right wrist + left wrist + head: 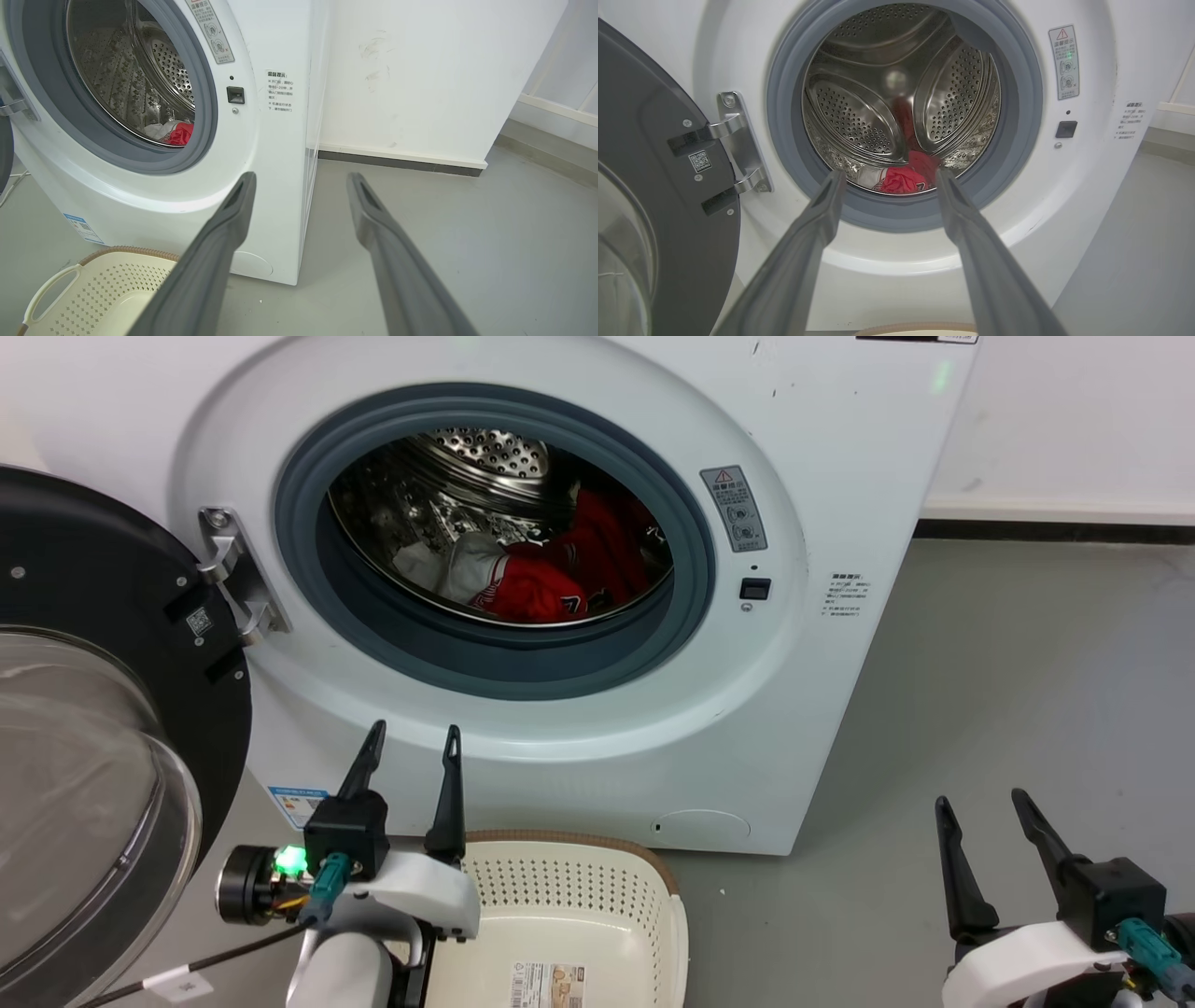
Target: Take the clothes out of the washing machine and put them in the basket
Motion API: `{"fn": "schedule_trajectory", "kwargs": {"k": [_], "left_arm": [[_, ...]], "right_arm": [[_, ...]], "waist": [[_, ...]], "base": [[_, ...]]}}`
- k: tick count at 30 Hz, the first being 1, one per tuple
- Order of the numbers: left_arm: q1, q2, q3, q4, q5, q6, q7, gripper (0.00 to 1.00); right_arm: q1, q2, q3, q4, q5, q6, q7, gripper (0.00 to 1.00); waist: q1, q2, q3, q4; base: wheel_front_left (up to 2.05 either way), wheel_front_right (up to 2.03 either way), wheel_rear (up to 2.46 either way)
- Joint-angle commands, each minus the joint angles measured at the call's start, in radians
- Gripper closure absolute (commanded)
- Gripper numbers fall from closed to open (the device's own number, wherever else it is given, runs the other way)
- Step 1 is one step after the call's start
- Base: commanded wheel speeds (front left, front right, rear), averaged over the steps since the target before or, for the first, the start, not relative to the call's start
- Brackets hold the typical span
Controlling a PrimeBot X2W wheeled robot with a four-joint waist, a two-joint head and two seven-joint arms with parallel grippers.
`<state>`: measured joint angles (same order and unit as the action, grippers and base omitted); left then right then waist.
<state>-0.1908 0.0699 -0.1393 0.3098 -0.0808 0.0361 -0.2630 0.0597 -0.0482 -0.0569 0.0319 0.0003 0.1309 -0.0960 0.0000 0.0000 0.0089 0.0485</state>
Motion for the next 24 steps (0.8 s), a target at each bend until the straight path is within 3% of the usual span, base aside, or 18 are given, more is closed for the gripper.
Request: {"fn": "schedule_trajectory", "kwargs": {"k": [1, 13, 24], "left_arm": [[-0.022, 0.000, 0.003, 0.007, 0.005, 0.004, -0.003, 0.00], [-0.265, 0.048, 0.035, 0.169, -0.007, 0.002, 0.021, 0.00], [-0.563, 0.163, 0.063, 0.363, -0.007, -0.027, 0.067, 0.00]], "right_arm": [[-0.019, -0.004, 0.003, -0.007, 0.003, 0.000, 0.001, 0.00], [-0.124, -0.003, 0.039, -0.053, 0.016, 0.000, 0.001, 0.00], [-0.253, -0.002, 0.077, -0.009, 0.059, 0.000, -0.061, 0.00]], "waist": [[0.0000, 0.0000, 0.012, -0.007], [0.0000, 0.0000, 0.215, -0.110], [0.0000, 0.0000, 0.426, -0.245]], "base": [[0.00, 0.00, 0.00], [0.00, 0.00, 0.00], [0.00, 0.00, 0.00]]}}
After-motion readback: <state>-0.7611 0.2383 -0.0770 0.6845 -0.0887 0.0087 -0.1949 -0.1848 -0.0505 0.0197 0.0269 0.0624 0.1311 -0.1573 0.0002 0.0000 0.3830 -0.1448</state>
